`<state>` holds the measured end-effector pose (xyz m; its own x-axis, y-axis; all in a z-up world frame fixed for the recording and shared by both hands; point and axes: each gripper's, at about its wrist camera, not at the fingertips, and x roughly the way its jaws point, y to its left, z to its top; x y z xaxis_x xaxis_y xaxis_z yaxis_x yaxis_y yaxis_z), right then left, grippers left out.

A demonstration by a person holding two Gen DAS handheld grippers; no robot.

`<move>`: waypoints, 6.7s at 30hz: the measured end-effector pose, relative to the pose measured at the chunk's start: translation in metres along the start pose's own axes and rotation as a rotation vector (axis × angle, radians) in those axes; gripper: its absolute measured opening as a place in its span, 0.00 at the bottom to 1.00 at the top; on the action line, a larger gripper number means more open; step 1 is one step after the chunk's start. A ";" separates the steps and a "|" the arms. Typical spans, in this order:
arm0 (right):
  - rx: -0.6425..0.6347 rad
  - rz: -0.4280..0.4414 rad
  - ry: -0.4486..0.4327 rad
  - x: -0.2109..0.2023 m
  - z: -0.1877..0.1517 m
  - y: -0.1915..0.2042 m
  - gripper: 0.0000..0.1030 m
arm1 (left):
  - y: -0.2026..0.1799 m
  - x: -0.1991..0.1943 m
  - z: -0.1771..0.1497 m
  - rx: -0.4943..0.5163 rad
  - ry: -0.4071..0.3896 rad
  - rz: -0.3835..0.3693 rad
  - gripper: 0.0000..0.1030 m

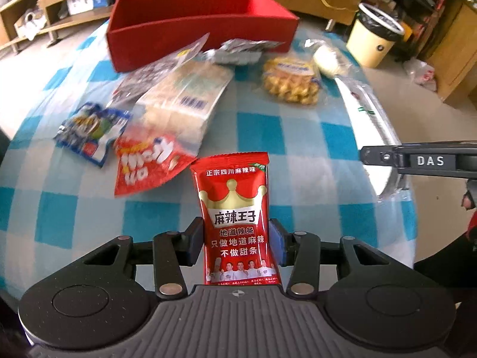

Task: Organize snacks
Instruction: 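Carry both packets over the red box with the left and right grippers, then lower both packets into the red box and open both grippers, then withdraw both grippers from the box toward the remaining snacks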

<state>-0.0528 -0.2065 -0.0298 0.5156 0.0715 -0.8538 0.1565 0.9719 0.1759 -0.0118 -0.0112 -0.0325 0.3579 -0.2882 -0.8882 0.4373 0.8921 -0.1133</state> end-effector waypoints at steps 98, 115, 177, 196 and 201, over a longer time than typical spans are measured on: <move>-0.101 0.030 -0.064 0.160 0.237 0.044 0.42 | 0.083 0.093 0.239 -0.207 -0.216 0.233 0.55; -0.127 0.006 -0.107 0.143 0.236 0.051 0.45 | 0.076 0.083 0.237 -0.181 -0.249 0.260 0.77; -0.129 0.034 -0.115 0.051 0.146 0.047 0.59 | 0.048 0.010 0.134 -0.143 -0.240 0.213 0.89; -0.103 0.048 -0.091 0.034 0.126 0.026 0.60 | 0.045 0.029 0.096 -0.082 -0.081 0.098 0.91; -0.097 0.056 -0.084 0.034 0.126 0.019 0.60 | 0.037 0.053 0.097 -0.039 -0.022 0.131 0.96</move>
<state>0.0735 -0.2138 0.0063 0.5907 0.1114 -0.7991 0.0455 0.9843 0.1708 0.1038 -0.0274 -0.0407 0.4282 -0.1755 -0.8865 0.3533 0.9354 -0.0145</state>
